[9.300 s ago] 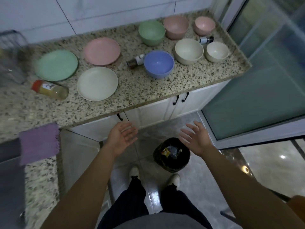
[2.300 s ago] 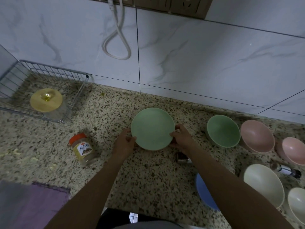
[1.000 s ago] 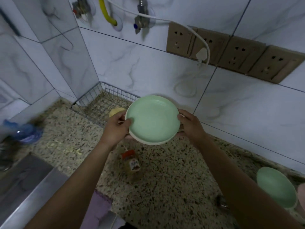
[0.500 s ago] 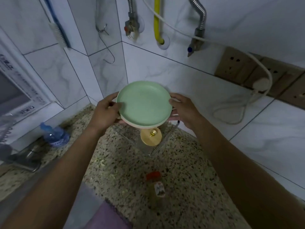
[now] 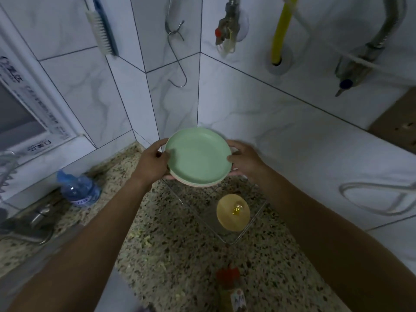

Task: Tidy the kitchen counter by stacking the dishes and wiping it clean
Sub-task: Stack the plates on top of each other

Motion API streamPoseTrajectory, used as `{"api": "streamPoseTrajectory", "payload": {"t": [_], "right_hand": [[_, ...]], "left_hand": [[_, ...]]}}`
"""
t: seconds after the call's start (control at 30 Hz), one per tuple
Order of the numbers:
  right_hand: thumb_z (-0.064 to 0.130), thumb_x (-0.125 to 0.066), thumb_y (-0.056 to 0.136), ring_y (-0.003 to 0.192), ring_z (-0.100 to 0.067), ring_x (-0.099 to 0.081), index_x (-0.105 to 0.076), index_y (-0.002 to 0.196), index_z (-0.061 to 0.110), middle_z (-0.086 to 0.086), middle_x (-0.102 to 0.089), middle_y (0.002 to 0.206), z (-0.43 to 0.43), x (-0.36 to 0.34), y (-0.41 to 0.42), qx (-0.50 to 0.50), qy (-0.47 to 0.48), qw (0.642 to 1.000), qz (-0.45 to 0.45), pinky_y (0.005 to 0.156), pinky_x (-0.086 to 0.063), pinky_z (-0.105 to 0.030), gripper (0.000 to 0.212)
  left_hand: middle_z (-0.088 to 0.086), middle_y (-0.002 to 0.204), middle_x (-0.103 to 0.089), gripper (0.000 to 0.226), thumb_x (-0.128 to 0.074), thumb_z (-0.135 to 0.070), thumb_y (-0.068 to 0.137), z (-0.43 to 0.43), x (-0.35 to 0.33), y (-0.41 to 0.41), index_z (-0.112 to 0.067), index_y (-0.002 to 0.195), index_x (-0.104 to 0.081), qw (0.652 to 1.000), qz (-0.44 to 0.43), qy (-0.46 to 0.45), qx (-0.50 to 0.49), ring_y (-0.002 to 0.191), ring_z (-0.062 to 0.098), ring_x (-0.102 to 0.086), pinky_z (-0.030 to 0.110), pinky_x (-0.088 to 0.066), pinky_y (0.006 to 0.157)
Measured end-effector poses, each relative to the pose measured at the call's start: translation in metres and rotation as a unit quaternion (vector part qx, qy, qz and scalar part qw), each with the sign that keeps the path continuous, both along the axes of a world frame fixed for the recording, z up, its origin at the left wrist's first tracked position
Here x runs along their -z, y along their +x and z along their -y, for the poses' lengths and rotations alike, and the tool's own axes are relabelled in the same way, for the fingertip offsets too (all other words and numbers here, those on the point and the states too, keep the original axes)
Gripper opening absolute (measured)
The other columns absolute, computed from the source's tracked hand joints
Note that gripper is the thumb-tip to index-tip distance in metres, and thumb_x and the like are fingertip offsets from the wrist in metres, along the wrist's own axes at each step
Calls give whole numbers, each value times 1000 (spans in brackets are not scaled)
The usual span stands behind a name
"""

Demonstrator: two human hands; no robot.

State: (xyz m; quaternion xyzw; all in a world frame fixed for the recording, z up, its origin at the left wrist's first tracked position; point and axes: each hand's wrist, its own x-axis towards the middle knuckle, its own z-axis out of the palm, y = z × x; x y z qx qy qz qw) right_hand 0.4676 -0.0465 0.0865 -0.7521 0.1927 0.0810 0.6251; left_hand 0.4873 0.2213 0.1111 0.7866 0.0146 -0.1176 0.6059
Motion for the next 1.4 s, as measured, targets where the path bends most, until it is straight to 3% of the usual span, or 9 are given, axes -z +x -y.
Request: {"api": "streamPoseTrajectory", "payload": {"t": [0.33,0.57,0.77,0.83,0.93,1.03,1.17,1.27,1.4], "right_hand": [[-10,-48,89,107,-33,-69,-64,133,17,-8,-68,121,-3,66,6,-35,-12,999,-35,74,-63,-55,54],[-10,-53,89,102,-37,-69,-64,133,13,-18,-66,123,-1,98,13,-6,1,996,-91,72,-63,-50,51],[25,-53,98,99,-36,-68,-75,107,15,-16,-73,109,-8,112,18,97,112,975,-165,89,-57,-54,25],[34,-58,94,88,-34,-69,-75,106,10,-15,-75,99,-7,117,19,134,134,967,-171,76,-58,-48,32],[34,-55,100,50,-23,-57,-64,76,11,-5,-63,61,-12,103,11,143,188,957,-166,51,-48,-27,35],[35,-44,108,33,-12,-31,-48,72,17,3,-40,44,-9,98,6,106,294,938,-153,35,-33,-20,41],[49,-53,101,49,-13,-38,-64,95,12,1,-55,62,-3,91,1,94,235,954,-163,47,-34,-27,38],[50,-54,99,76,-16,-53,-60,132,16,-2,-63,108,4,86,-5,114,235,954,-147,59,-44,-29,48],[56,-51,100,121,-28,-56,-65,122,25,-7,-58,134,17,78,-17,112,249,954,-127,94,-49,-44,41]], "left_hand": [[26,91,-71,25,-61,-2,99,-6,40,28,-7,123,-63,990,-57,110,62,62,38,-74,50,-63,54],[9,115,-61,27,-63,-25,98,11,48,56,-8,118,-66,949,-16,283,141,99,27,-59,33,-45,82],[17,103,-73,36,-59,-40,100,26,55,62,-8,113,-71,968,-196,136,78,80,28,-67,43,-58,77],[17,96,-76,33,-59,-35,100,30,58,64,-6,110,-71,967,-210,117,83,72,25,-68,39,-56,73],[-2,40,-53,40,-41,-18,107,39,59,61,-9,71,-55,964,-216,111,105,31,9,-45,15,-41,46],[-4,40,-51,46,-29,-28,111,47,55,57,-19,71,-49,969,-225,65,82,29,9,-46,15,-37,39],[5,79,-62,47,-31,-50,109,42,59,57,-16,104,-61,968,-247,10,39,67,22,-57,29,-42,62],[10,83,-64,36,-40,-43,108,37,54,53,-19,88,-58,972,-234,-5,19,73,24,-52,31,-42,63],[5,94,-51,29,-45,-40,106,22,47,52,-16,100,-60,978,-207,-22,-23,81,22,-49,33,-43,69]]}}
